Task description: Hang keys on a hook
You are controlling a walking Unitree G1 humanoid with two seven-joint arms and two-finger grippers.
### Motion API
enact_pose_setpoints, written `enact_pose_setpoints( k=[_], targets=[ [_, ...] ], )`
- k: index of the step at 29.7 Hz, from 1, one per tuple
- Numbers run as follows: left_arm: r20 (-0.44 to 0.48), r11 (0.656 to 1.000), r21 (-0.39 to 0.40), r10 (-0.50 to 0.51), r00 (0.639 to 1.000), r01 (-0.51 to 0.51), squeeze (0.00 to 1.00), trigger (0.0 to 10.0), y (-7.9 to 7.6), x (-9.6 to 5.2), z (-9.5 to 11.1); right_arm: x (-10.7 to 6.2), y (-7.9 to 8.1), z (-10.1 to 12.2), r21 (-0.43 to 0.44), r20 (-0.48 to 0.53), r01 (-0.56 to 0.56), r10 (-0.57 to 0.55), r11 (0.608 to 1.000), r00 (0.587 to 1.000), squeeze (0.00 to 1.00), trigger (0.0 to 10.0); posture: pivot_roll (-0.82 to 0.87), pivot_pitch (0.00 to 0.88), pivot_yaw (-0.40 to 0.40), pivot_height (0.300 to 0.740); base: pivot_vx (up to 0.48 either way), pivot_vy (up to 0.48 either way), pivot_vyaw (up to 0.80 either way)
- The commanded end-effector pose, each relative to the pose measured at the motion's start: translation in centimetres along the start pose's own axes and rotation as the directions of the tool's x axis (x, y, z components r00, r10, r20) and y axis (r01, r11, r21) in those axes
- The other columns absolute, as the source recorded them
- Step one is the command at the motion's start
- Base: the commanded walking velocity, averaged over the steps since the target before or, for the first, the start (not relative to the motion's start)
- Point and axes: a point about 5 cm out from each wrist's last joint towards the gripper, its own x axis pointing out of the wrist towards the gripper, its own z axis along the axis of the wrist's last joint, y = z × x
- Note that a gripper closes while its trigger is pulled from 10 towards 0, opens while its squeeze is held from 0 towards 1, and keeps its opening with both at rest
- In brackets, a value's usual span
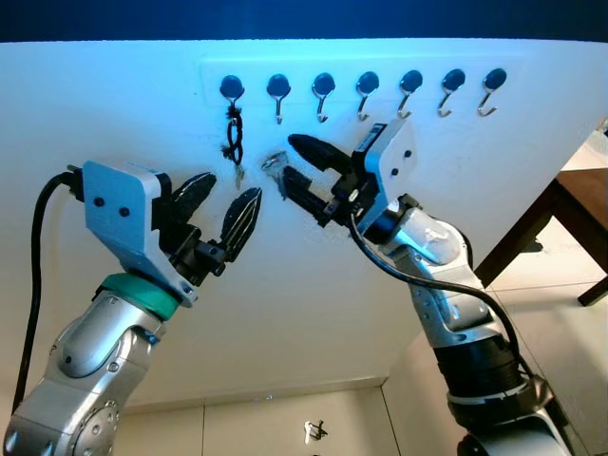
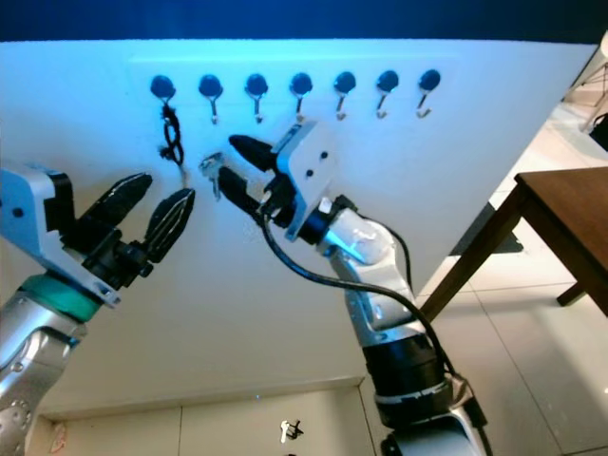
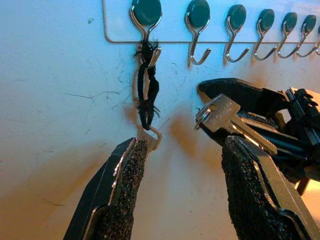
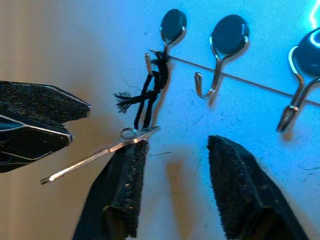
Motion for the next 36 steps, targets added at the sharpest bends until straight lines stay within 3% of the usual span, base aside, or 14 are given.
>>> enact_pose_setpoints(
  k=[1,5,6,7,13,14,17,18,36],
  targets=[
    [-0.014,1.000,-0.007,-0.011,1.000,0.010,0.00,10.0,-0.13,-0.04,-0.15,0.02,-0.73,0.75,0.001,0.037,0.047,-0.047,0.999,0.998,1.00,10.0,-0.05,0.059,0.050,0.740,0.000,0.000,0.00],
    [-0.013,1.000,-0.007,-0.009,1.000,0.009,0.00,10.0,-0.13,-0.04,-0.14,0.05,-0.80,0.80,0.001,0.041,0.054,-0.054,0.999,0.998,0.98,10.0,-0.04,0.058,0.049,0.740,0.000,0.000,0.00],
    [-0.013,1.000,-0.007,-0.009,1.000,0.009,0.00,10.0,-0.13,-0.05,-0.14,0.06,-0.83,0.80,-0.002,0.041,0.058,-0.058,0.998,0.997,0.82,10.0,-0.04,0.058,0.049,0.740,0.000,0.000,0.00],
    [-0.013,1.000,-0.007,-0.009,1.000,0.009,0.00,10.0,-0.14,-0.06,-0.14,0.06,-0.85,0.82,-0.004,0.042,0.061,-0.061,0.998,0.997,0.00,10.0,-0.04,0.058,0.049,0.740,0.000,0.000,0.00],
    [-0.013,1.000,-0.007,-0.011,1.000,0.011,0.00,10.0,-0.17,-0.06,-0.14,0.03,-0.92,0.84,-0.005,0.044,0.068,-0.068,0.998,0.997,0.00,10.0,-0.04,0.058,0.049,0.740,0.000,0.000,0.00],
    [-0.013,1.000,-0.008,-0.011,1.000,0.011,0.00,10.0,-0.18,-0.06,-0.14,0.03,-0.93,0.84,-0.005,0.044,0.069,-0.069,0.998,0.997,0.00,4.7,-0.04,0.058,0.049,0.740,0.000,0.000,0.00],
    [-0.013,1.000,-0.008,-0.011,1.000,0.011,0.00,10.0,-0.19,-0.06,-0.14,0.03,-0.93,0.83,-0.004,0.044,0.069,-0.069,0.998,0.997,0.00,4.3,-0.04,0.058,0.049,0.740,0.000,0.000,0.00],
    [-0.014,1.000,-0.008,-0.012,1.000,0.012,0.00,10.0,-0.20,-0.06,-0.15,0.03,-0.93,0.83,-0.005,0.045,0.068,-0.068,0.998,0.997,0.00,0.0,-0.04,0.058,0.049,0.740,0.000,0.000,0.00],
    [-0.014,1.000,-0.009,-0.011,1.000,0.011,0.00,10.0,-0.18,-0.04,-0.13,0.09,-0.85,0.84,0.002,0.047,0.062,-0.062,0.998,0.997,0.00,0.0,-0.04,0.062,0.051,0.740,0.000,0.000,0.00]
  ],
)
